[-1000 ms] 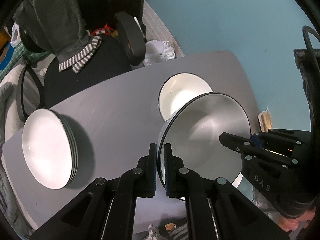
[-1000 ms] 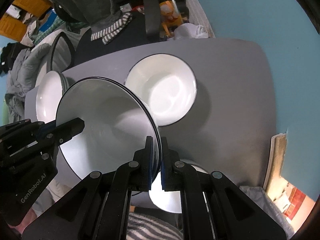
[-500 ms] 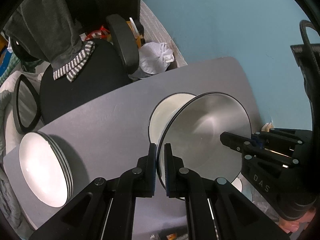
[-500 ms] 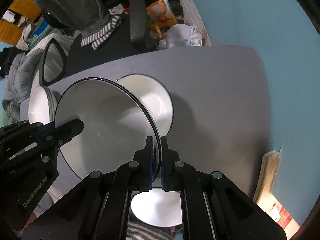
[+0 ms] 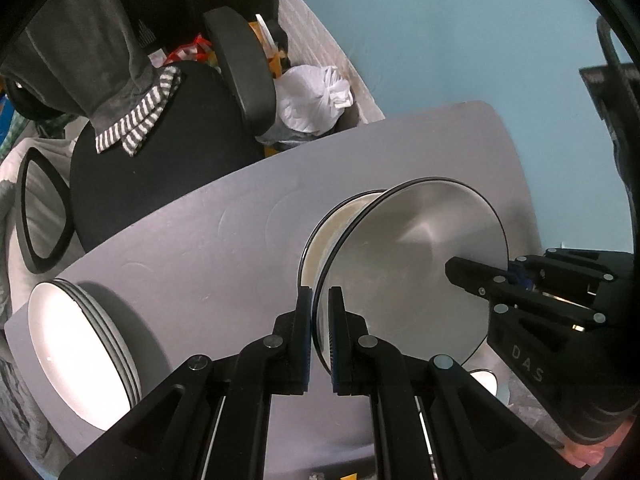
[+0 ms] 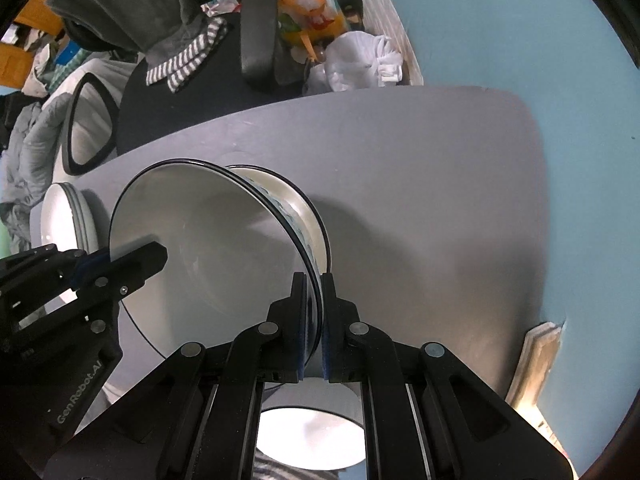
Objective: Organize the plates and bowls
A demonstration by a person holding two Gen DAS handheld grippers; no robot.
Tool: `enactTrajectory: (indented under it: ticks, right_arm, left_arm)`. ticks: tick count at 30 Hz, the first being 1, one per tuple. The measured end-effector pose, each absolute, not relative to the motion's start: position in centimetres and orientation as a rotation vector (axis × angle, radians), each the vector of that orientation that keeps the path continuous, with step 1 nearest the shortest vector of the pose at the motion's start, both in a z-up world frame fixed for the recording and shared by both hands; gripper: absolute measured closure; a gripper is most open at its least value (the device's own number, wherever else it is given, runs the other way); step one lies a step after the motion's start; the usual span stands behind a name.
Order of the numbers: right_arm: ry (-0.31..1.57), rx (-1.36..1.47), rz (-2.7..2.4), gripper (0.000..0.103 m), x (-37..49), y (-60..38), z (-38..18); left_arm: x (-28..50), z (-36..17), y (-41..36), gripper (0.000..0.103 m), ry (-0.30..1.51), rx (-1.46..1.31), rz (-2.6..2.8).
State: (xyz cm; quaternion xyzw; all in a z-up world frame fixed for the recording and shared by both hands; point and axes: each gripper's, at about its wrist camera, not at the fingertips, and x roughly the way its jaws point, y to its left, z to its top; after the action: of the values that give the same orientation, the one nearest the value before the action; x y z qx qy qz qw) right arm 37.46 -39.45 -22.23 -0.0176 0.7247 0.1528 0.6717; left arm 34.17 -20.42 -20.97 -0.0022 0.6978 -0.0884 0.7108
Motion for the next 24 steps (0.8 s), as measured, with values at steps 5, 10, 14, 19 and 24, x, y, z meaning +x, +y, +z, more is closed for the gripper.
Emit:
enactTrajectory:
  ticks: [5,10,14,19,24]
  right_arm:
    - [1.634,-0.061,0.333,0.097,37.8,-39.1,-22.4]
    - [1.635,-0.092,0.316,0.097,38.0,-38.9,-22.4]
    - [1.626,-0.140,0.304,0.097,38.0,-38.6,-22.5]
    - [1.623,-0.154,0.296,0.096,38.1,-38.6,-22.6]
    - [1.622,-0.173,0.297,0.095,38.0,-38.6,-22.7]
  left_arm:
    - [34.5,-21.9,-20.3,0.097,1.572,-0.004,-0.200]
    - [34.4,-22.2,-20.5,0.097,1.574,0.022,-0.210]
    - [34.6,-22.2,-20.4,0.097,1.571,0.029,-0.206]
    - [34.8,-22.4,-20.1,0.096,1.578,0.016,-0.206]
    - [34.6,-22.9,-19.8,0.085,1.584,0.029,-0.180]
